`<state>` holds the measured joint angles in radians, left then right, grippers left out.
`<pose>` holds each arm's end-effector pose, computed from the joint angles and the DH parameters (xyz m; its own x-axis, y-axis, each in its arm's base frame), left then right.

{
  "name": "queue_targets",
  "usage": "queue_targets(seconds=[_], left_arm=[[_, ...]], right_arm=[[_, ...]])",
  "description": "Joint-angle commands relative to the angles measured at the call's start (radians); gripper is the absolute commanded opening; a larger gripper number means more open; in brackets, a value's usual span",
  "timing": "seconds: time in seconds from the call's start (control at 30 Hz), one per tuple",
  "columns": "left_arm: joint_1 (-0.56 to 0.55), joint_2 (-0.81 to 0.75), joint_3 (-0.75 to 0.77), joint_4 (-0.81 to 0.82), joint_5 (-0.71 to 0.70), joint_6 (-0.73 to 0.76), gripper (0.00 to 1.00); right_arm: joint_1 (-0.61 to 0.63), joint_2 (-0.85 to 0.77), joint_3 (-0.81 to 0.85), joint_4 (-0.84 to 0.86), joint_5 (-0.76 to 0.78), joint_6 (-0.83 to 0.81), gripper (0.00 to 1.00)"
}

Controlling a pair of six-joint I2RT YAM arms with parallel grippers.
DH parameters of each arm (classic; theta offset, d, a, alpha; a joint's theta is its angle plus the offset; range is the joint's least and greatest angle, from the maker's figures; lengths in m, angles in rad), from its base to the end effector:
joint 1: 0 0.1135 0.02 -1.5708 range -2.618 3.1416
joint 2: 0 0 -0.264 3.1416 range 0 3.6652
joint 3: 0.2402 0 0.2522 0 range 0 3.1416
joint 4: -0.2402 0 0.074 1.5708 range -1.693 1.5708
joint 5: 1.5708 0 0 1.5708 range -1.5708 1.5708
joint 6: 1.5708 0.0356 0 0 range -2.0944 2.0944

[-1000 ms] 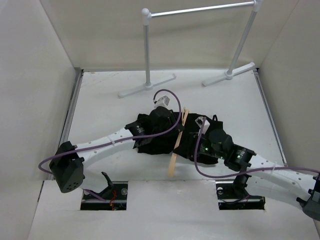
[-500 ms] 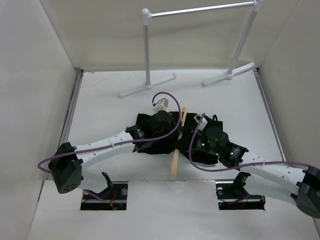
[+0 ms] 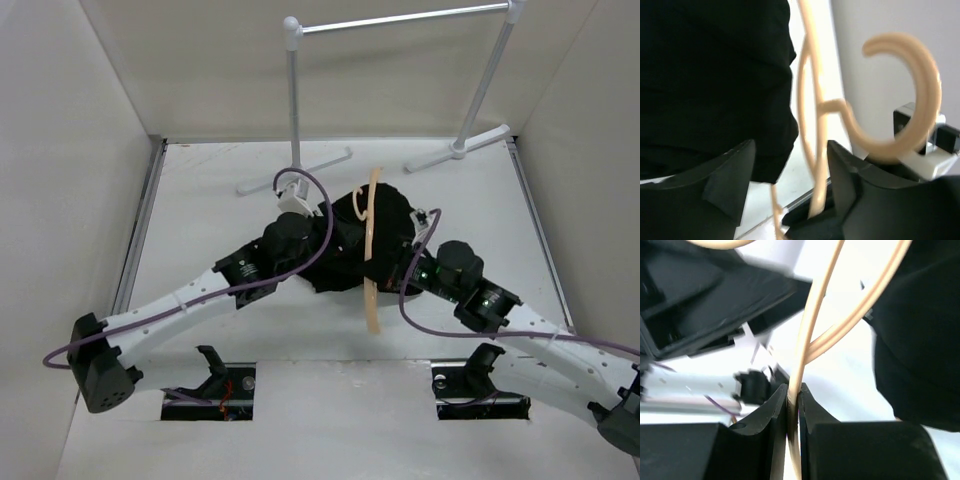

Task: Place the trousers on the hanger
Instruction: Place the hanger at the clothesline.

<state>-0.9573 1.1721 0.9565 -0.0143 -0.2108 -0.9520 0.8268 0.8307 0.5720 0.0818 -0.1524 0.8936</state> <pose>0.1648 -0.2210 0.3382 -0.6318 -0.4862 -0.6036 0.2889 0.5750 -0.7655 0.1326 0.1520 0.2846 -0.7203 0.3549 -0.5960 -0.4262 0.4515 0.7839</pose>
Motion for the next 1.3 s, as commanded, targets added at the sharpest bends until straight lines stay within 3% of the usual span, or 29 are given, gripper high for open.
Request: queue_targets(seconds=[0.0,0.17,0.43,0.5,0.57,0.93,1.27], left_arm=[[0.021,-0.095,0.054,0.021,0.005,0.064,0.62],[0.053,-0.201,0.053,-0.03,0.008,0.117,0.74],[0.16,-0.253,0.056,-0.148,0.024,0.144,0.81],[0.179,-0.252,0.044,-0.167,0.027,0.15,0.87],[0.19,-0.253,0.033,-0.18,0.027,0.151,1.0],[0.251,-0.301,-0.061,-0.277,0.007,0.16,1.0],[0.245,-0.315,-0.131,-0.288,-0.013,0.145,1.0]], right_arm=[[-0.062,-0.038,0.15,0.059,-0.028,-0.082,0.03],[-0.18,0.016,0.296,0.007,-0.105,-0.123,0.03],[-0.415,0.26,0.641,-0.014,-0.268,-0.046,0.03],[-0.458,0.327,0.722,-0.014,-0.277,-0.021,0.03],[-0.495,0.404,0.813,-0.016,-0.28,-0.007,0.03],[-0.653,0.783,1.229,0.027,-0.34,0.146,0.03],[-0.711,0.921,1.391,0.049,-0.381,0.211,0.03]])
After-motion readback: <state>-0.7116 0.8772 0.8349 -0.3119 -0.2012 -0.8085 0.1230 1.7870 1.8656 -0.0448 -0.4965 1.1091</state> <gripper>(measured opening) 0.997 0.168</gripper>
